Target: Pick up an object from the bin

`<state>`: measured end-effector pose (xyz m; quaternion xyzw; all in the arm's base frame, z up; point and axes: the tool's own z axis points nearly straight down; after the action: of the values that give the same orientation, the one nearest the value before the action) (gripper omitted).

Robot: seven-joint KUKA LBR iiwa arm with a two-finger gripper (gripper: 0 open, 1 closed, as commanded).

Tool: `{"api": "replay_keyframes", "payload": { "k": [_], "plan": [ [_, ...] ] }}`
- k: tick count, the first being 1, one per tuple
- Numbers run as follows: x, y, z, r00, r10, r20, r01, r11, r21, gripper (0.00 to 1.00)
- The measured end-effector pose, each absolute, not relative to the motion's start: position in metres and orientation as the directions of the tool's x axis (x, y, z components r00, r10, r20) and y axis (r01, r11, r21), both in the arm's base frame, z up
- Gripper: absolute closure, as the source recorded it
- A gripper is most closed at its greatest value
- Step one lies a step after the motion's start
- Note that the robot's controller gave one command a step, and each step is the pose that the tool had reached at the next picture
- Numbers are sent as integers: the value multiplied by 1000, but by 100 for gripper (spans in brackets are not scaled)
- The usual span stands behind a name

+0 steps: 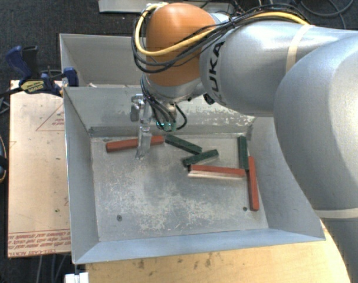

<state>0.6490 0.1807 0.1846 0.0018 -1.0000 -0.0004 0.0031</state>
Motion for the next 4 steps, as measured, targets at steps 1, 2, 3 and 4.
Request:
{"api": "replay_keyframes", "payload": {
  "k": [1,2,3,4],
  "plan": [
    [651,180,190,-1000,-1,-2,-1,1000,2,0],
    [651,190,140,-1000,21,-9,21,1000,4,0],
    [654,160,72,-1000,16,-4,16,1000,2,100],
    [654,160,72,-1000,16,-4,16,1000,3,100]
  ]
}}
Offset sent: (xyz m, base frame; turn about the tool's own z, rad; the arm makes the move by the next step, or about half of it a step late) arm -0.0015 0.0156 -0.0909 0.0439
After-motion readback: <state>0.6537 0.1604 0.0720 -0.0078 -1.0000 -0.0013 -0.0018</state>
